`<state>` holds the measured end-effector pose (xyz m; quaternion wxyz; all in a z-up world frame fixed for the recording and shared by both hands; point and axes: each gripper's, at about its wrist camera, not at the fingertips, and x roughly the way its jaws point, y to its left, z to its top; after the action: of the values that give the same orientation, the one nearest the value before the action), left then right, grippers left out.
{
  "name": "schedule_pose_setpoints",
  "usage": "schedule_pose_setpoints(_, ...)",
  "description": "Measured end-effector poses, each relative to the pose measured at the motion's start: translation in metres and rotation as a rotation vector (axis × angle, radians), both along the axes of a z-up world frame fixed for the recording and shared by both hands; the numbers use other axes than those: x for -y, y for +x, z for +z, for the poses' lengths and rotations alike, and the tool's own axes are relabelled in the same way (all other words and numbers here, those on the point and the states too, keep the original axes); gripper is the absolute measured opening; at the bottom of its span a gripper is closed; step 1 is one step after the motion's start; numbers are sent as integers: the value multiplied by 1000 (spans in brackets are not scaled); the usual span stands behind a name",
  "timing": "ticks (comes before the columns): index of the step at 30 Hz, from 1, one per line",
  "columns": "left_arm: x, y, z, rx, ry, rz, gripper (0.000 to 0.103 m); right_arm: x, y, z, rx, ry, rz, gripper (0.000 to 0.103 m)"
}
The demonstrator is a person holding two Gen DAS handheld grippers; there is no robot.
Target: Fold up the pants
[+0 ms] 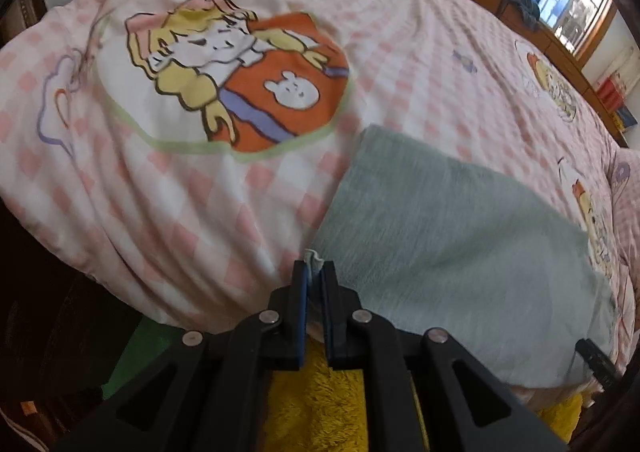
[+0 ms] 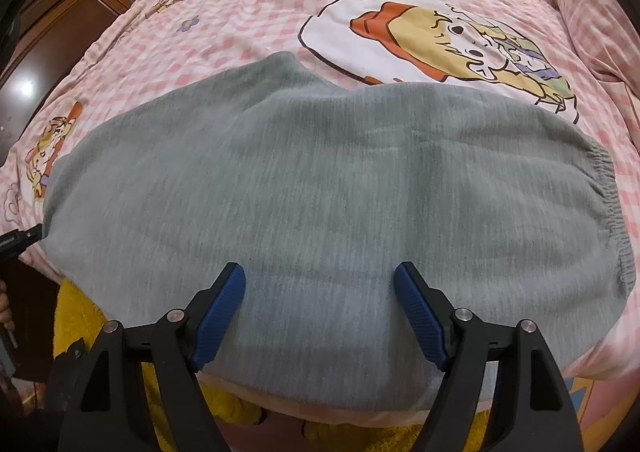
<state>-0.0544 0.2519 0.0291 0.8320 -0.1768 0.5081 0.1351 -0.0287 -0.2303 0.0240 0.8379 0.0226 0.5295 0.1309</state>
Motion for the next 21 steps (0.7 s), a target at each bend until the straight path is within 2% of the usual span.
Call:
schedule_pose_setpoints(2,1,-1,4,14,12,16,12,7,2,6,2,30,-7,73)
schedule_pose_setpoints(5,3,-2,22,76,33,35,31,21,13,18,11,95,-47,73)
schedule_pose_setpoints(8,13,0,45,147,62,11,34,31,29,30,39,132,-73,71)
schedule_pose_setpoints(10,24,5,55,186,57,-33,34,33,42,31,46,133,-78,62)
schedule_pose_setpoints(11,29,11,57,197,45,-57,33,33,51,29,37,121,-85,52)
schedule_pose_setpoints(12,36,18,55,197,26,-86,25,32,60,24,20,103,-94,41)
schedule_pose_setpoints(14,48,34,44,185,-32,-148,6,33,73,13,-11,80,-113,34)
schedule_pose_setpoints(16,54,52,29,158,-56,-181,6,35,84,1,-37,78,-141,33)
schedule_pose_setpoints(17,59,60,19,129,-46,-189,6,36,88,-3,-36,75,-153,30)
schedule_pose_setpoints(19,64,82,-6,71,43,-181,6,37,96,-5,-12,59,-163,30)
schedule_pose_setpoints(21,62,97,-11,112,122,-165,5,36,103,-6,-2,47,-164,30)
